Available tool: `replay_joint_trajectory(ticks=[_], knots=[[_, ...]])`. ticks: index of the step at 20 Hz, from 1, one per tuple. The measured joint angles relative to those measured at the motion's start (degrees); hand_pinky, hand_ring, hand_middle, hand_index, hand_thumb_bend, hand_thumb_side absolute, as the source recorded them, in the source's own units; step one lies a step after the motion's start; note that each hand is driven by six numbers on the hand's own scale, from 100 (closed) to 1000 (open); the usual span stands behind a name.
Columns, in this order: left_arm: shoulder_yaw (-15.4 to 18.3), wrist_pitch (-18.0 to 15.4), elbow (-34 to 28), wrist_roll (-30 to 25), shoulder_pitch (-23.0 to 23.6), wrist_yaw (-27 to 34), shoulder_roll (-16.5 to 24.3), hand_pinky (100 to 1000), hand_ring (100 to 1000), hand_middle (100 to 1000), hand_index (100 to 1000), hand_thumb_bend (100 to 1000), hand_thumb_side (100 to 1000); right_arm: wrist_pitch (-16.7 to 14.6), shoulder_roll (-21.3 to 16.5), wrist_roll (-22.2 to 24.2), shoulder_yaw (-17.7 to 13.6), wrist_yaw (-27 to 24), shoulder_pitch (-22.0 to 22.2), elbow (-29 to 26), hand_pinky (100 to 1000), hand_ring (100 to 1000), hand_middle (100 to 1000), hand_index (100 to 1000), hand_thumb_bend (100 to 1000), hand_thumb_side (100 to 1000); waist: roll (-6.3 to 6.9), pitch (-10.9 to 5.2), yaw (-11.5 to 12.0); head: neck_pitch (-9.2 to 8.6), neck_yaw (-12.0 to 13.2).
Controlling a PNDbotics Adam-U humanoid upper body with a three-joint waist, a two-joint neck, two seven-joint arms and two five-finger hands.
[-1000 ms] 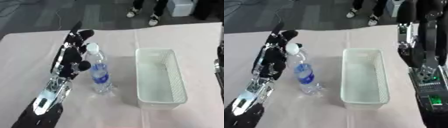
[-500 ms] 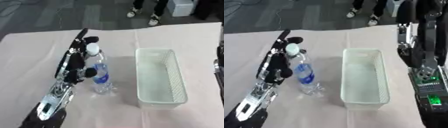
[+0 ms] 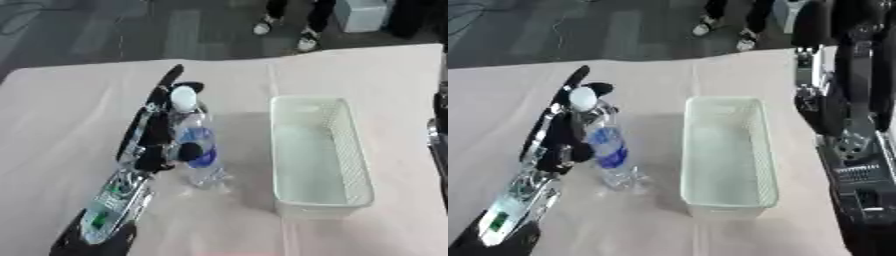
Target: Pick up objects on the table and place them in the box.
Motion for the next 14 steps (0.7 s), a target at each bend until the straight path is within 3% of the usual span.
replay_joint_trajectory(ticks=[14], knots=[[-1.5,0.7,4.6,-2.1,1.0,-3.7,-1.4,587,810,642,1000,1000,329,-0.1,0.0,0.2,0.0,-0.4,-0.5,0.0,528,733,849,825,100,1000,0.03,0.08,-0.5,-0.01,0.0]])
